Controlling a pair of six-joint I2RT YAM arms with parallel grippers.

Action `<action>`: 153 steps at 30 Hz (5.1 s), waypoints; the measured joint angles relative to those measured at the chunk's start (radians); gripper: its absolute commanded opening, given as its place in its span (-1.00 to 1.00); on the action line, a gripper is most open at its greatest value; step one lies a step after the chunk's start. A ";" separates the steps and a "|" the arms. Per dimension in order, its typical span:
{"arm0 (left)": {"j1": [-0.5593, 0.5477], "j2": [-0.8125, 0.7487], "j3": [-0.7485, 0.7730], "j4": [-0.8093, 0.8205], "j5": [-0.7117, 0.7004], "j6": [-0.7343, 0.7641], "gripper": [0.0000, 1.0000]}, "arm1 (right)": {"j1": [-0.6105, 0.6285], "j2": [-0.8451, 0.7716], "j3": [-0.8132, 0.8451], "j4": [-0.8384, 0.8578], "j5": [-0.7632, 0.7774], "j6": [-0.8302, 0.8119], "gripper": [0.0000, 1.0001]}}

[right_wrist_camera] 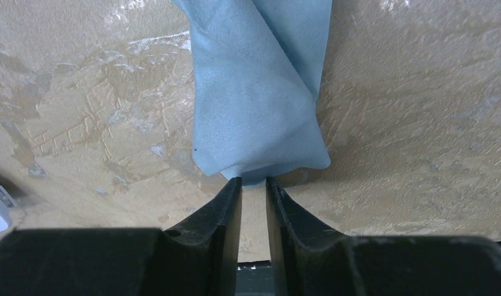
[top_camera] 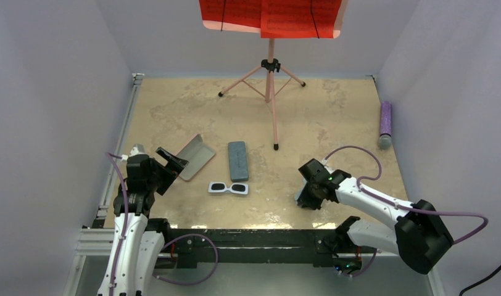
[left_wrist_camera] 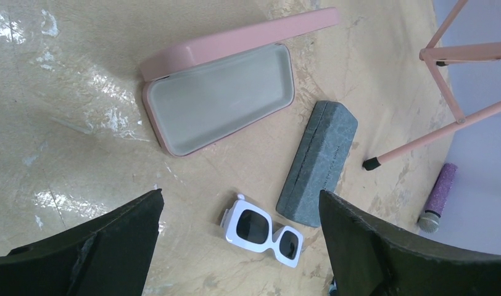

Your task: Organize the sunglasses

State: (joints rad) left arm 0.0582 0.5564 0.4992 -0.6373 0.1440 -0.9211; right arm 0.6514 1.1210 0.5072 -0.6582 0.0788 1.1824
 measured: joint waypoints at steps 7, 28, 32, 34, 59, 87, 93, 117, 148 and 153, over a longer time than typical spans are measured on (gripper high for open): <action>0.000 -0.026 0.000 -0.001 -0.019 0.000 1.00 | 0.004 0.004 0.000 -0.011 0.018 0.030 -1.00; 0.000 0.003 -0.001 0.090 0.177 0.028 1.00 | 0.052 -0.254 0.090 0.005 0.033 -0.262 -1.00; 0.000 0.005 -0.001 0.126 0.244 0.033 1.00 | 0.086 -0.255 0.157 0.023 0.011 -0.346 -1.00; 0.000 0.008 -0.001 0.150 0.284 0.035 1.00 | 0.100 -0.245 0.200 0.030 0.001 -0.386 -1.00; -0.417 0.290 0.063 0.267 0.302 0.024 0.91 | 0.009 -0.227 0.001 -0.031 -0.027 -0.279 -1.00; -1.017 1.203 0.606 0.180 0.017 -0.057 -0.18 | 0.008 -0.225 -0.076 0.091 -0.037 -0.286 -1.00; -1.037 1.258 0.628 0.169 0.025 -0.082 -0.25 | 0.008 -0.225 -0.078 0.110 -0.050 -0.295 -1.00; -1.067 1.352 0.722 0.069 0.027 -0.093 -0.71 | 0.008 -0.224 -0.091 0.155 -0.071 -0.309 -1.00; -1.076 0.994 0.608 0.120 0.037 -0.087 -1.00 | 0.008 -0.601 -0.103 0.023 -0.181 -0.377 -1.00; -1.076 0.909 0.549 0.124 0.079 -0.080 -1.00 | 0.008 -0.667 -0.076 -0.015 -0.286 -0.379 -1.00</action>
State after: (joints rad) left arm -1.0180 1.4654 1.0481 -0.5137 0.2230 -1.0012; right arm 0.6598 0.4538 0.4313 -0.6731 -0.2073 0.8036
